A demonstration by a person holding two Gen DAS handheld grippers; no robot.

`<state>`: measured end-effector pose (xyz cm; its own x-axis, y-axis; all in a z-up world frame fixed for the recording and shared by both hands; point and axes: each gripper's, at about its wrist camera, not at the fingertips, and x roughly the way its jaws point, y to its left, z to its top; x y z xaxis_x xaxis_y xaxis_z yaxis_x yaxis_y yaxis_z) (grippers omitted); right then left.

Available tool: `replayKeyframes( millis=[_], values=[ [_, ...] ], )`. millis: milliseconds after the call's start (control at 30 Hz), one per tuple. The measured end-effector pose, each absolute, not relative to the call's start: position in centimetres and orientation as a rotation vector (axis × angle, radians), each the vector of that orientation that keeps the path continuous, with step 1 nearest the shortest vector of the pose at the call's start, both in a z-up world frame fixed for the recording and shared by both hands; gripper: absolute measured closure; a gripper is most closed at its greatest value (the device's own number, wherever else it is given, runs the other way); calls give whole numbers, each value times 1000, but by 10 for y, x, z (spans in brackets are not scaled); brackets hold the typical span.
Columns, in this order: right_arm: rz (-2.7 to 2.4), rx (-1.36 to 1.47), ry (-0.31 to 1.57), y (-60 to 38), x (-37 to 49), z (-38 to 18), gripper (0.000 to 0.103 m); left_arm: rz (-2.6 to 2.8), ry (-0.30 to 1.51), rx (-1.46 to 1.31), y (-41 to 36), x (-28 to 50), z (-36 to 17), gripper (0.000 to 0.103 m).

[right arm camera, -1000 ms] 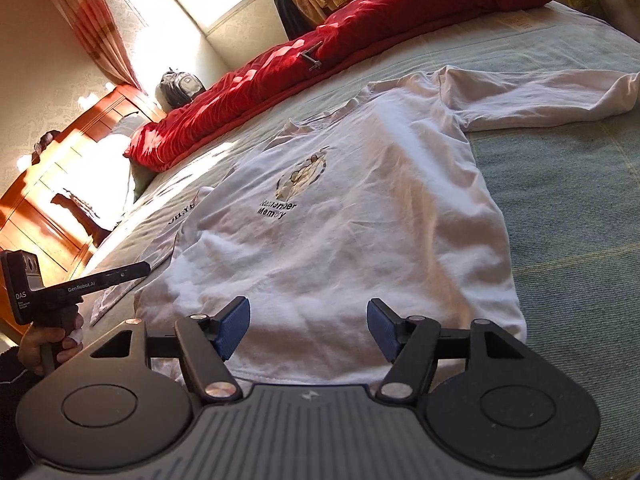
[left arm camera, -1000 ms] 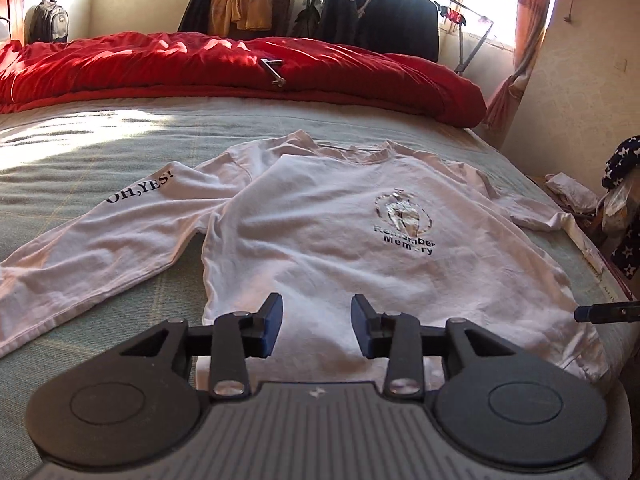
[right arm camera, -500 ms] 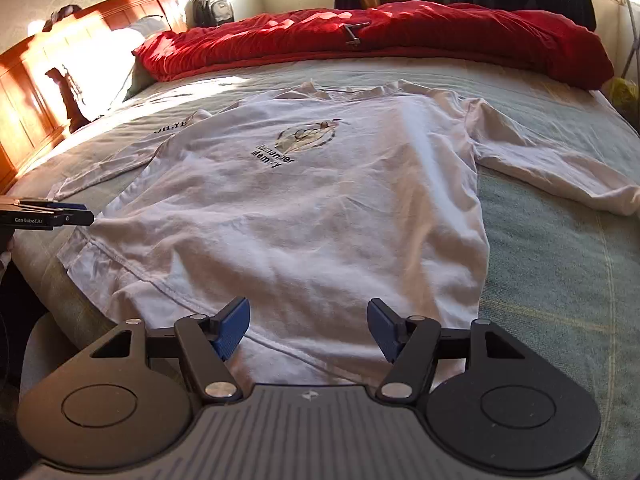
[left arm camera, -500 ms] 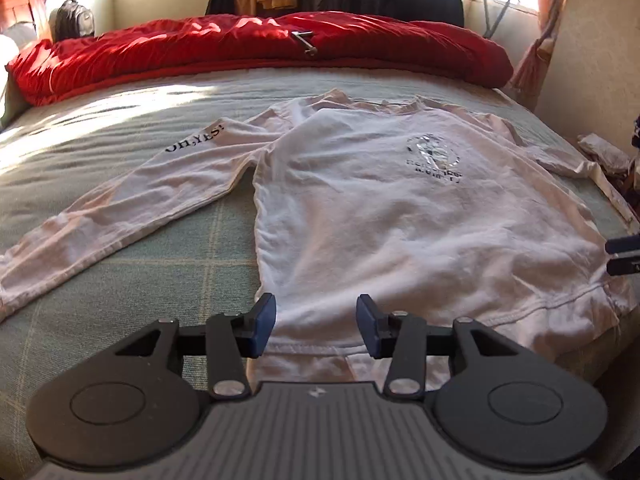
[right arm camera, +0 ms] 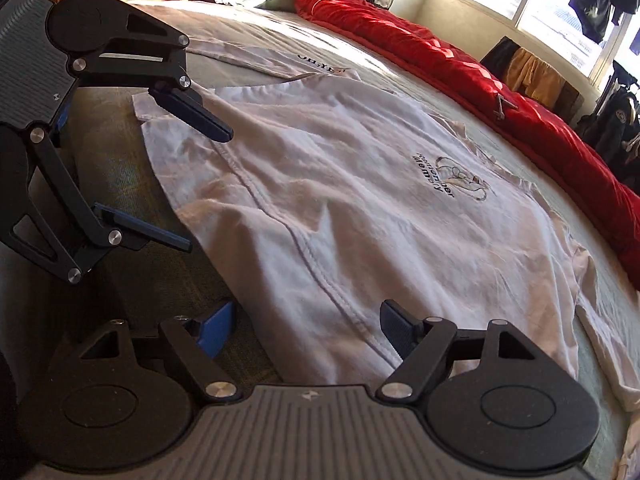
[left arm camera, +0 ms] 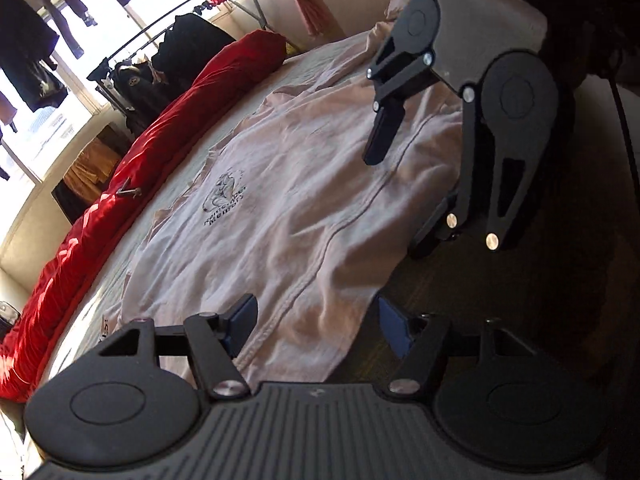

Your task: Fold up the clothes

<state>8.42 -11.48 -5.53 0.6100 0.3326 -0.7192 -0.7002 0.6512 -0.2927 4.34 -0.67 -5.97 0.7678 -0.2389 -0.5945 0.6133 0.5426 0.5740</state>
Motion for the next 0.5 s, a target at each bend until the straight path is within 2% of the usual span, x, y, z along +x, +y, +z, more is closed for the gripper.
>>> replayKeyframes(
  millis=[100, 367, 500],
  values=[
    [614, -594, 647, -119, 87, -44, 21, -475, 436, 950, -12, 48, -67, 35],
    [631, -541, 607, -127, 86, -24, 18, -424, 428, 836, 7, 75, -35, 35],
    [684, -670, 576, -107, 71, -39, 16, -451, 454, 827, 10, 78, -37, 35]
  ],
)
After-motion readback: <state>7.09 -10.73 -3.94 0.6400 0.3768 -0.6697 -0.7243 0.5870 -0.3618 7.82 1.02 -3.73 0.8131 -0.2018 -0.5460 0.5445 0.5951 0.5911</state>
